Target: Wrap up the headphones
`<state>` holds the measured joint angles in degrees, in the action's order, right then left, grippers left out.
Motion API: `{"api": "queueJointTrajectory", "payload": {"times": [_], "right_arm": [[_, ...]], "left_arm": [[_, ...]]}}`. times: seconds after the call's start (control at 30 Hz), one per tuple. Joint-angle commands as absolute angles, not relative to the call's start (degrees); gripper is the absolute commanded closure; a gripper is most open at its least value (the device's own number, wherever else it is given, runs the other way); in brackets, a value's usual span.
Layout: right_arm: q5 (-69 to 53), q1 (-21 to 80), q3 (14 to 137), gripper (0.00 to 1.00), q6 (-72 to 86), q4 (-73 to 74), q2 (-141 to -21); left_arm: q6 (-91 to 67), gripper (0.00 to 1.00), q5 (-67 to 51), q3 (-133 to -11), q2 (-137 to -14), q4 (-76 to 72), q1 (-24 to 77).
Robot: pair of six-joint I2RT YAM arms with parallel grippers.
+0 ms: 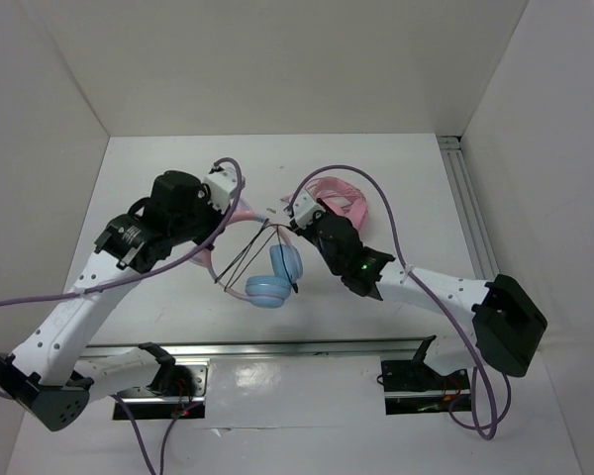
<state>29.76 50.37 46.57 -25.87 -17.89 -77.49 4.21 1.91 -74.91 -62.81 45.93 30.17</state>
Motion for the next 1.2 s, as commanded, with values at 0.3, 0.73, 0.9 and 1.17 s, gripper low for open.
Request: {"api": "queueJointTrajectory", "payload": {"times": [0.3, 0.73, 0.9, 1.17], "right_arm": [[34.4, 46.9, 47.7, 0.19, -19.9, -18.4, -72.7], [30.9, 43.0, 56.2, 0.0, 1.7, 1.6, -66.6], [25.1, 45.1, 56.2, 0.0, 4.8, 3.0, -63.1], [21.4, 48.8, 55.7, 0.0, 6.0, 1.9, -61.8]], "left_arm": [[-2.0, 1.0, 0.0, -76.2, -66.6, 36.1, 20.0], [-10.0, 1.0, 3.5, -76.6, -80.7, 23.7, 6.1], [-15.8, 1.0, 7.2, -79.4, -93.1, 19.3, 0.4], [-21.4, 1.0, 5.7, -86.0, -111.0, 12.1, -3.5]]}}
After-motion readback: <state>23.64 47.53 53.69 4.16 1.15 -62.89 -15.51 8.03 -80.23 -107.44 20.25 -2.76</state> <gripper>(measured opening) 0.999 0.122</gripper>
